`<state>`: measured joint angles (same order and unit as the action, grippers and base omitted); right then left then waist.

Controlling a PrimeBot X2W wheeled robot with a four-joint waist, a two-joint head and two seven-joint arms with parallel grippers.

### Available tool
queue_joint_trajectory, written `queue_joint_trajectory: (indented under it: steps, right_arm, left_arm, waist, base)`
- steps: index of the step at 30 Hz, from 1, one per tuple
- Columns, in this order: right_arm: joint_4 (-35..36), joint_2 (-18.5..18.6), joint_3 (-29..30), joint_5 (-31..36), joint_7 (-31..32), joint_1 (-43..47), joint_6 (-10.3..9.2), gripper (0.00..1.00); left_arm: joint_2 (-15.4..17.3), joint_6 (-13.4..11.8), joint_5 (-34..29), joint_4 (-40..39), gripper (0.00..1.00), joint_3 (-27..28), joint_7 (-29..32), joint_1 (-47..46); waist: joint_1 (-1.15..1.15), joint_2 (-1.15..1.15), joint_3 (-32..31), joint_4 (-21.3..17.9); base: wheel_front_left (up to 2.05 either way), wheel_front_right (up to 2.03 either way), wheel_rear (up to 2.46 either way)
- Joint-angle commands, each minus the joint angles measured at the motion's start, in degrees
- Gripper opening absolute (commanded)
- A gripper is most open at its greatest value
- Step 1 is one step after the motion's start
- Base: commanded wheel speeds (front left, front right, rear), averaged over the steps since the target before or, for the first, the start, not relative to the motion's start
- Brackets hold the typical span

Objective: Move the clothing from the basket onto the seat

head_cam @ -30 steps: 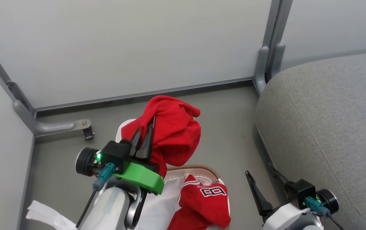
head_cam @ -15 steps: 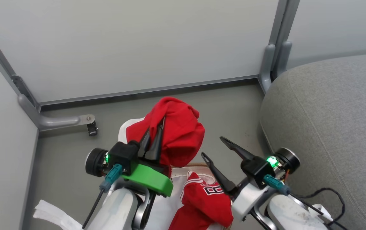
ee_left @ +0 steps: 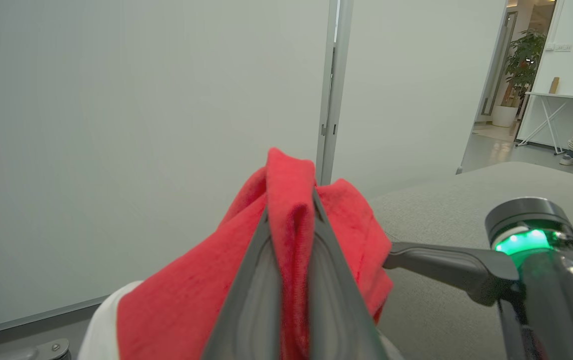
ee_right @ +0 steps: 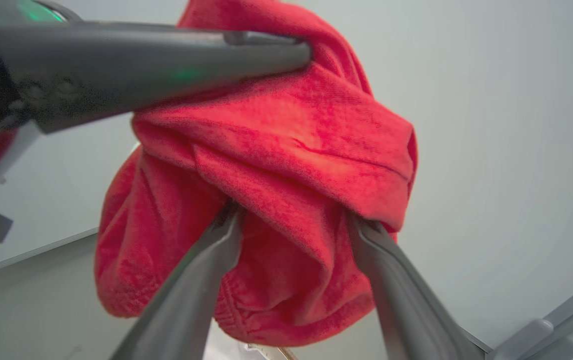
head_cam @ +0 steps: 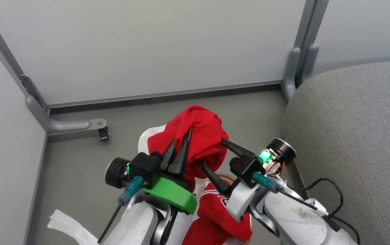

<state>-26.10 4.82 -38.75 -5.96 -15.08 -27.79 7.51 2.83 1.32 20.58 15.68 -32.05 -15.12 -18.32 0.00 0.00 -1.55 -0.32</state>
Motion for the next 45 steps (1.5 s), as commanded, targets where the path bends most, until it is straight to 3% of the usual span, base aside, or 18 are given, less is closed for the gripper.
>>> queue_joint_trajectory:
  steps: [1,3,4,5,7,22,23,24,25,26,36,45]
  right_arm:
    - [-0.77,-0.37,0.35,0.53,-0.12,-0.90,-0.04,1.00]
    - [-1.76,-0.97,1.04,0.72,-0.12,-1.42,-0.04,1.00]
    - [-2.13,-1.23,1.32,0.79,-0.12,-1.51,-0.04,0.57]
    - [-2.50,-1.38,1.42,0.79,-0.12,-1.57,-0.04,0.47]
    - [-3.30,-1.53,1.70,0.25,-0.11,-1.75,-0.04,0.00]
    - [0.47,-1.75,5.88,-0.96,-0.12,1.08,-0.05,0.00]
    - [0.67,-1.75,6.16,-0.87,-0.12,1.33,-0.05,0.00]
    - [0.93,-1.74,6.64,-0.67,-0.12,1.67,-0.05,0.00]
    - [1.18,-1.74,7.15,-0.53,-0.12,1.94,-0.05,0.00]
    - [1.43,-1.74,7.66,-0.51,-0.12,2.07,-0.06,0.00]
    - [5.29,-1.51,13.90,0.92,-0.12,4.32,-0.05,0.00]
    - [8.76,-0.78,17.88,0.76,-0.12,5.03,-0.06,0.00]
  left_arm:
    - [0.15,-0.20,0.31,0.19,0.00,-0.43,-0.04,-1.04]
    - [0.15,-0.23,0.57,0.30,0.00,-0.99,-0.05,-1.26]
    - [0.15,-0.24,0.83,0.37,0.00,-1.30,-0.04,-1.37]
    - [0.15,-0.28,1.00,0.43,0.00,-1.56,-0.05,-1.40]
    - [0.15,-0.42,1.40,0.60,0.00,-2.14,-0.05,-1.36]
    - [0.16,-0.72,0.00,1.66,0.00,-1.56,-0.04,-0.84]
    - [0.16,-0.72,-0.07,1.68,0.13,-1.46,-0.04,-0.78]
    - [0.16,-0.76,-0.25,1.66,0.41,-1.35,-0.05,-0.67]
    - [0.16,-0.60,0.06,2.00,0.83,-1.43,-0.04,-0.39]
    - [0.17,-0.69,-0.07,1.95,1.00,-1.29,-0.04,-0.38]
    - [0.17,-0.55,-1.64,2.88,1.00,-0.19,-0.02,0.56]
    - [0.18,0.25,-3.29,3.76,1.00,1.83,-0.01,0.38]
  waist:
    - [0.00,0.00,0.11,0.21]
    - [0.00,0.00,0.27,0.45]
    - [0.00,0.00,0.36,0.59]
    - [0.00,0.00,0.42,0.71]
    - [0.00,0.00,0.49,0.95]
    - [0.00,0.00,0.79,-0.41]
    - [0.00,0.00,0.80,-0.59]
    - [0.00,0.00,0.82,-0.78]
    - [0.00,0.00,0.84,-1.01]
    - [0.00,0.00,0.87,-1.22]
    - [0.00,0.00,1.60,-6.97]
    - [0.00,0.00,3.91,-18.32]
  base:
    - [0.00,0.00,0.00]
    - [0.00,0.00,0.00]
    - [0.00,0.00,0.00]
    - [0.00,0.00,0.00]
    - [0.00,0.00,0.00]
    - [0.00,0.00,0.00]
    - [0.00,0.00,0.00]
    - [0.00,0.00,0.00]
    - [0.00,0.00,0.00]
    - [0.00,0.00,0.00]
    - [0.00,0.00,0.00]
    - [0.00,0.00,0.00]
